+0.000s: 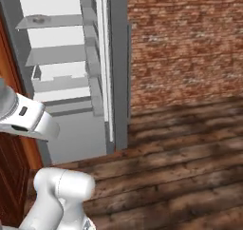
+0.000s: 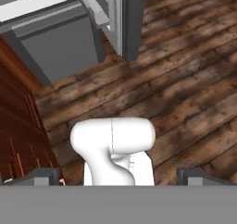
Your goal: Place two dumplings into each of the tupperware containers and then place the containers in the fridge.
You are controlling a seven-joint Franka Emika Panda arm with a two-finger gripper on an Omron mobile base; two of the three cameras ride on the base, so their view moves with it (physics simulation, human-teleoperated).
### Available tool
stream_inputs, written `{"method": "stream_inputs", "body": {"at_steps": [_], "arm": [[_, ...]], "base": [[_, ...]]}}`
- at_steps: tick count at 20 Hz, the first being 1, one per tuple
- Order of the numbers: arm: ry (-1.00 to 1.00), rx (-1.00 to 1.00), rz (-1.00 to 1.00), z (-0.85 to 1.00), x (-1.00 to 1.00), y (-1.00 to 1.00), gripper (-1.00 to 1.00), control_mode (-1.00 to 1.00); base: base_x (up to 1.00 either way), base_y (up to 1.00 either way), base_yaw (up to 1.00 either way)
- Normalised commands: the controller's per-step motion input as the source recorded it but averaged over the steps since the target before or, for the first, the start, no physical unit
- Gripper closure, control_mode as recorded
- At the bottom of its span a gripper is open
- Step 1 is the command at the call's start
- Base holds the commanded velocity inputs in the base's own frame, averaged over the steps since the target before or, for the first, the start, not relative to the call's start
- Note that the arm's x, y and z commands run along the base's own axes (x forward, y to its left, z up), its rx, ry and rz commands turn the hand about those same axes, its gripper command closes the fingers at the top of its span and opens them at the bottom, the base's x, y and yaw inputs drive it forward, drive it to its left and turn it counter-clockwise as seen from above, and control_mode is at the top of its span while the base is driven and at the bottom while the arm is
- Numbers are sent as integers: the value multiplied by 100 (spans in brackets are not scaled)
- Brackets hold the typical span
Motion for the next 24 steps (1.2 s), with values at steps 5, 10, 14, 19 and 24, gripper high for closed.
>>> {"method": "stream_inputs", "body": {"at_steps": [5,10,14,19,24], "arm": [[0,0,0,0,0,0,-100,100],[0,0,0,0,0,0,-100,100],[0,0,0,0,0,0,-100,100],[0,0,0,0,0,0,-100,100],[0,0,0,0,0,0,-100,100]], "base": [[-26,0,-98],[-2,0,-100],[2,0,-94],[49,6,-73],[100,11,-37]]}}
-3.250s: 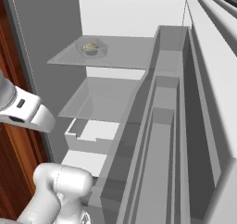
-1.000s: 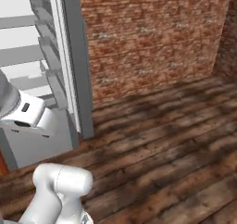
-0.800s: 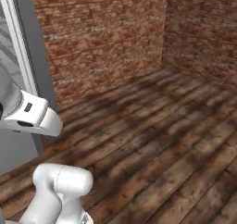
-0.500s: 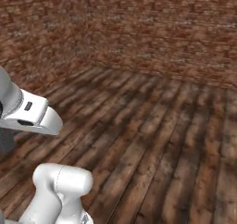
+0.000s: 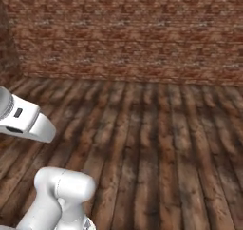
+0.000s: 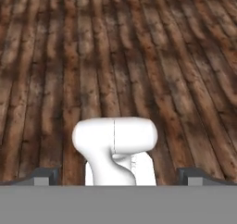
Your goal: Place two dumplings into each of the tupperware containers and then place the containers in the fridge.
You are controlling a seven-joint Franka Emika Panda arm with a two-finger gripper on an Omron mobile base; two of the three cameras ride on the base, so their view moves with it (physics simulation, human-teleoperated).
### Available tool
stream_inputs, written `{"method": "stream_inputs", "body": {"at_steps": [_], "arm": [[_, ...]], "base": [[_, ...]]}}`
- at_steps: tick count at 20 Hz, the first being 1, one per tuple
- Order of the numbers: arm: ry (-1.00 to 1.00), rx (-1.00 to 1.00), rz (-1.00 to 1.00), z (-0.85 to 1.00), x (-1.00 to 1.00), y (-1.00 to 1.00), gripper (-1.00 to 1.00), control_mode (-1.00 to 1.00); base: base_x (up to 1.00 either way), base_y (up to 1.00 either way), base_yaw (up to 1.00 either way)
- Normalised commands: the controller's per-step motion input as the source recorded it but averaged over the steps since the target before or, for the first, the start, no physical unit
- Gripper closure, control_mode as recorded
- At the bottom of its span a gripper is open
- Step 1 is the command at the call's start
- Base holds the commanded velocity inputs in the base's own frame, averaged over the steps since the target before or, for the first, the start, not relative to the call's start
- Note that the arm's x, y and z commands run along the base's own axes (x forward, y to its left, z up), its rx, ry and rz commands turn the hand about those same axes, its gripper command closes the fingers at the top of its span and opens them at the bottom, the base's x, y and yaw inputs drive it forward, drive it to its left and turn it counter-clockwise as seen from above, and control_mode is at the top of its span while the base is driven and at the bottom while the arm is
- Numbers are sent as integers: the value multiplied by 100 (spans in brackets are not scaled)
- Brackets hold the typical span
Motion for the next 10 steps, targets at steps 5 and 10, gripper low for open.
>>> {"method": "stream_inputs", "body": {"at_steps": [5,10], "arm": [[0,0,0,0,0,0,-100,100],[0,0,0,0,0,0,-100,100]], "base": [[100,-1,-21],[56,-2,-64]]}}
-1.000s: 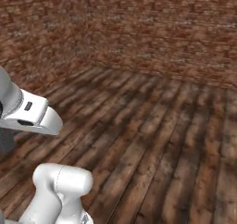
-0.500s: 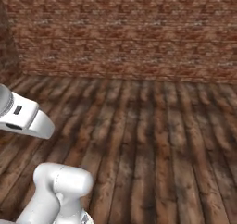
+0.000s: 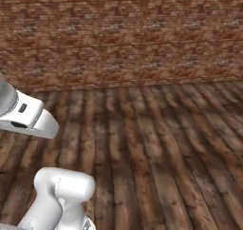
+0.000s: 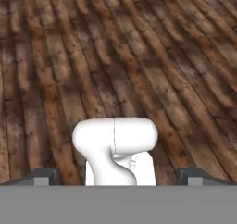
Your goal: Place two dumplings into each of the tupperware containers and then place the containers in the fridge.
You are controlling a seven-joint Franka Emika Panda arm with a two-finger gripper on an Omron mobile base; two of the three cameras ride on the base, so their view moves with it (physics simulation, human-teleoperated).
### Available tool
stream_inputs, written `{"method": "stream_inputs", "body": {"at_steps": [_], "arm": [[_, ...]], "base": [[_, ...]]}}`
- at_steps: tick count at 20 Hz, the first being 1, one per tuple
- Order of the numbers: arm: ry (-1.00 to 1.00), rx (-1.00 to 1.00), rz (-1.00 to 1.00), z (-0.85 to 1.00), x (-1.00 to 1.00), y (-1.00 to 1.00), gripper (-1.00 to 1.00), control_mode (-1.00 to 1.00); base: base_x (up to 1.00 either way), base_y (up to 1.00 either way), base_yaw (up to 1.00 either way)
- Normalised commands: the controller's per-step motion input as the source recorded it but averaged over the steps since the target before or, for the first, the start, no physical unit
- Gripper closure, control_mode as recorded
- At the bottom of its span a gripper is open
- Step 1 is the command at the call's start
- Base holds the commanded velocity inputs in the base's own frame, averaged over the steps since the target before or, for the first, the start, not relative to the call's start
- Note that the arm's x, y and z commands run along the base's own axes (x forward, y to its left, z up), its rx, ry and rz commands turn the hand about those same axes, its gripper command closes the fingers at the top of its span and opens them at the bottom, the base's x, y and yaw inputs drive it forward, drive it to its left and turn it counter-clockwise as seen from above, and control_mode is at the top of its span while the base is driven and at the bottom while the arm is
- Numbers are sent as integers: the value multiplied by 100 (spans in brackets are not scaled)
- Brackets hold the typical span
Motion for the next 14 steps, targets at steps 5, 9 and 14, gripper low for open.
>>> {"method": "stream_inputs", "body": {"at_steps": [5,9,14], "arm": [[0,0,0,0,0,0,-100,100],[0,0,0,0,0,0,-100,100],[0,0,0,0,0,0,-100,100]], "base": [[2,5,-95],[31,2,-80],[68,55,-58]]}}
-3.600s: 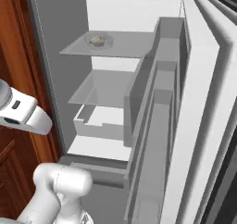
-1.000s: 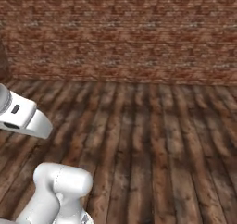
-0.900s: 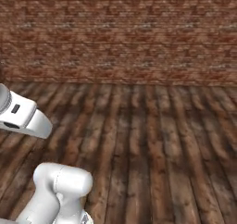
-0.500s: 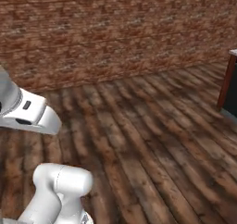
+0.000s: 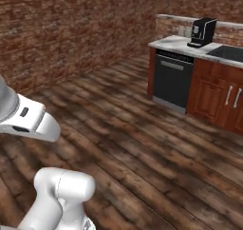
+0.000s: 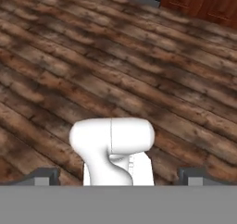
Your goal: Place two dumplings into each of the tupperware containers and then place the containers in the fridge.
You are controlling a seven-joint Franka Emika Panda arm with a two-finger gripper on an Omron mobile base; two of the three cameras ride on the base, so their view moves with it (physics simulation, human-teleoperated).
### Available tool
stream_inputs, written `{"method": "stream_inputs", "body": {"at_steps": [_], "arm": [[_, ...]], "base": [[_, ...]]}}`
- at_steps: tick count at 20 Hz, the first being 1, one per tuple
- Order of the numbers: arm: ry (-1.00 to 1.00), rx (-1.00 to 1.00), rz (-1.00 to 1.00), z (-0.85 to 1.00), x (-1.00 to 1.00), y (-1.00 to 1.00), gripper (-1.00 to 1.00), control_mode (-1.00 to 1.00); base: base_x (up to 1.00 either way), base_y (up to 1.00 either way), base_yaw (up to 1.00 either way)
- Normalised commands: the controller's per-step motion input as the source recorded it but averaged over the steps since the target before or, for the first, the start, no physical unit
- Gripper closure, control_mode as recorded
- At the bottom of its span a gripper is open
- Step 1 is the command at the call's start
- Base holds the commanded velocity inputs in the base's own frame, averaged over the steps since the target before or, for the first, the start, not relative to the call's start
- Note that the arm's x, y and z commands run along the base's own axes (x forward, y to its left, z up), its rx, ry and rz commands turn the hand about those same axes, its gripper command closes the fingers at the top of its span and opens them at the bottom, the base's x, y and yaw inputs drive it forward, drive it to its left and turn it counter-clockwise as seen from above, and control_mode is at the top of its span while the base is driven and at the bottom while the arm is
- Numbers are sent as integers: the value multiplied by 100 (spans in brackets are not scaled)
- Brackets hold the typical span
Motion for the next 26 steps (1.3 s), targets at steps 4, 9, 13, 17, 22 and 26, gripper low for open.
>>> {"method": "stream_inputs", "body": {"at_steps": [4,9,13,17,22,26], "arm": [[0,0,0,0,0,0,-100,100],[0,0,0,0,0,0,-100,100],[0,0,0,0,0,0,-100,100],[0,0,0,0,0,0,-100,100],[0,0,0,0,0,0,-100,100],[0,0,0,0,0,0,-100,100]], "base": [[70,83,-30],[64,90,-21],[77,79,-14],[85,78,-23],[93,82,-36],[81,51,-38]]}}
